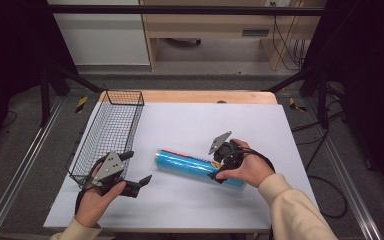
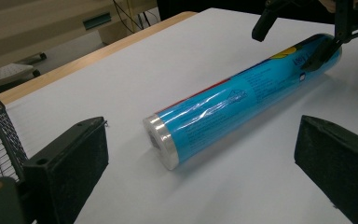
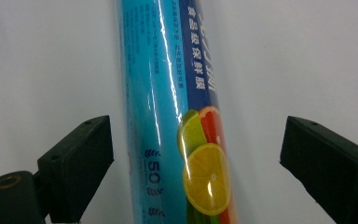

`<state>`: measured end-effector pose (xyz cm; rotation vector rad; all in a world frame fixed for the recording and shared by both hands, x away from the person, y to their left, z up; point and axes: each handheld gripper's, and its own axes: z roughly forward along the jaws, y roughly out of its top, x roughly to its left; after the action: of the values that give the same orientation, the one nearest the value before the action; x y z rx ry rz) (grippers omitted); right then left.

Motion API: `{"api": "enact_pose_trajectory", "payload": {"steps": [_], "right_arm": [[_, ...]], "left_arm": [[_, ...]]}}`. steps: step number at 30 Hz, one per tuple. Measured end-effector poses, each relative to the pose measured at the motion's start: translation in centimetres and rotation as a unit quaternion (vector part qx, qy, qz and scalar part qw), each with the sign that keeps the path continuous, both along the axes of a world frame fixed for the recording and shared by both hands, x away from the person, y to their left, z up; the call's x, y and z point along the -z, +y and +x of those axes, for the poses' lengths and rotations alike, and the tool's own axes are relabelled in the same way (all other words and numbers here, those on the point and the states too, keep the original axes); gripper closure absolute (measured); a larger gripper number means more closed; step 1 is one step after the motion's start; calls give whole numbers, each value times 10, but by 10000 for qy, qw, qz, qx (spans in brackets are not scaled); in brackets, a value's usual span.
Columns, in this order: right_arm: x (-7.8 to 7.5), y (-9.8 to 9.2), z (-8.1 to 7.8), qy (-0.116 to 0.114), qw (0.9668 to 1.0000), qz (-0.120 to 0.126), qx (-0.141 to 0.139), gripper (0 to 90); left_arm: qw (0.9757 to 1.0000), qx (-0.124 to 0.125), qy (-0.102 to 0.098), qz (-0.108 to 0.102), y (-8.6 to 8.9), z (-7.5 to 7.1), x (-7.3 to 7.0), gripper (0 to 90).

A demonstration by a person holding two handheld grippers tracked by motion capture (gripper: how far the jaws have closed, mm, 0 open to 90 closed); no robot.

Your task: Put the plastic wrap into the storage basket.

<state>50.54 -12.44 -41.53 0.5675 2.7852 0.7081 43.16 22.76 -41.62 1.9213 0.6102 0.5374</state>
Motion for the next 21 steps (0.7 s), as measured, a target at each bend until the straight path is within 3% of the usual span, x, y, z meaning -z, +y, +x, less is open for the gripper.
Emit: {"api": "enact_pose_trajectory", "payload": {"steps": [5,13,21], "right_arm": [[6,3,4,201,9997,-133,-63,102],[17,4,8,278,9990,-288,-209,118],[33,5,11,565,9965,-556,-250,190]], "left_arm": [[10000,26,-5,42,-1,0,-1,29],[10000,37,-51,74,-3,-2,-4,29],[9999,2,-48,119,-3,-2,-5,29]]}}
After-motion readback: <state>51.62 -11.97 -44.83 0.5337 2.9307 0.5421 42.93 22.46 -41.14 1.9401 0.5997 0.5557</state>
